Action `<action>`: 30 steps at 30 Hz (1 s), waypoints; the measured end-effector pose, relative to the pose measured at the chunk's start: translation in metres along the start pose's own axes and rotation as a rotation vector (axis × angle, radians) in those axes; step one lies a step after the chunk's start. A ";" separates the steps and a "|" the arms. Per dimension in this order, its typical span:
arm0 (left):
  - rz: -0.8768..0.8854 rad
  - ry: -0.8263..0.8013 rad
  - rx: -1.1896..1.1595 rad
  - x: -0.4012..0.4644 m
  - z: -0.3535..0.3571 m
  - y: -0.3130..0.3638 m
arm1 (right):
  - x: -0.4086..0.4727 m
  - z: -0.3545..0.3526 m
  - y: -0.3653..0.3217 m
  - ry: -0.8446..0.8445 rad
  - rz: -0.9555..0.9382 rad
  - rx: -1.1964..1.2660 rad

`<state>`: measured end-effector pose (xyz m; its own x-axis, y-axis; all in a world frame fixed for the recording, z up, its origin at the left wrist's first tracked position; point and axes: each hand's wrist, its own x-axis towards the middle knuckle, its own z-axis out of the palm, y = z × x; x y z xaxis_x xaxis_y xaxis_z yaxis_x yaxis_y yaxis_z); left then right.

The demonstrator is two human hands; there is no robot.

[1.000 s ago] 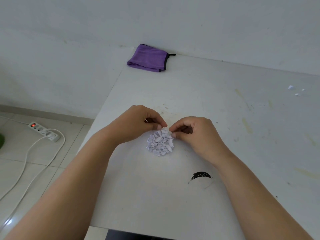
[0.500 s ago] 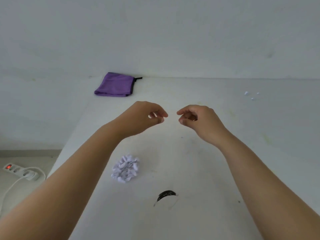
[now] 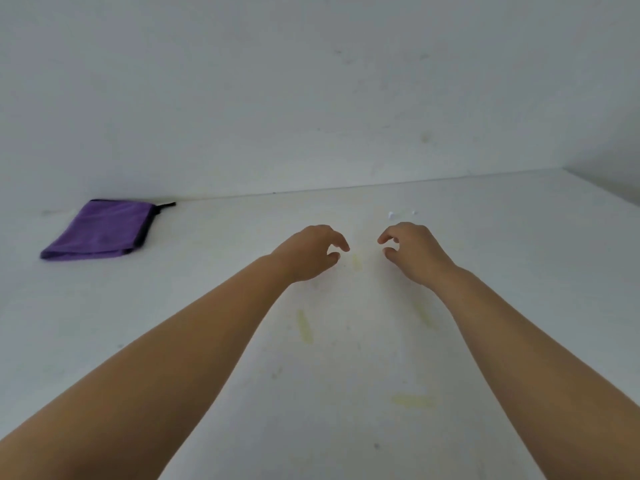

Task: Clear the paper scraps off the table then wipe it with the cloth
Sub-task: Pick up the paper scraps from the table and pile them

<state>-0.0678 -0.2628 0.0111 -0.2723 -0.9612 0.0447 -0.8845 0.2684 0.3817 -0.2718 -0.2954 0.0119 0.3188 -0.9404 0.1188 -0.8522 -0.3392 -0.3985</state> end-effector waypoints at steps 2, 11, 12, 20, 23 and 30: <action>0.009 0.007 -0.026 0.022 0.008 0.011 | 0.011 -0.004 0.019 0.047 0.039 0.032; -0.026 0.139 -0.099 0.112 0.029 0.047 | 0.055 -0.002 0.069 0.125 0.090 0.082; -0.031 0.138 -0.086 0.120 0.031 0.048 | 0.059 0.000 0.070 0.123 0.084 0.072; -0.100 0.159 -0.033 0.156 0.053 0.040 | 0.077 0.012 0.077 0.109 0.029 -0.065; -0.067 0.169 -0.022 0.162 0.058 0.038 | 0.081 0.012 0.077 0.098 0.038 -0.053; -0.062 0.177 -0.055 0.171 0.059 0.039 | 0.085 0.007 0.082 0.259 0.118 0.284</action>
<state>-0.1711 -0.4125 -0.0208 -0.1432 -0.9733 0.1792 -0.8742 0.2093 0.4380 -0.3116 -0.4029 -0.0169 0.0793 -0.9601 0.2684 -0.7165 -0.2420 -0.6543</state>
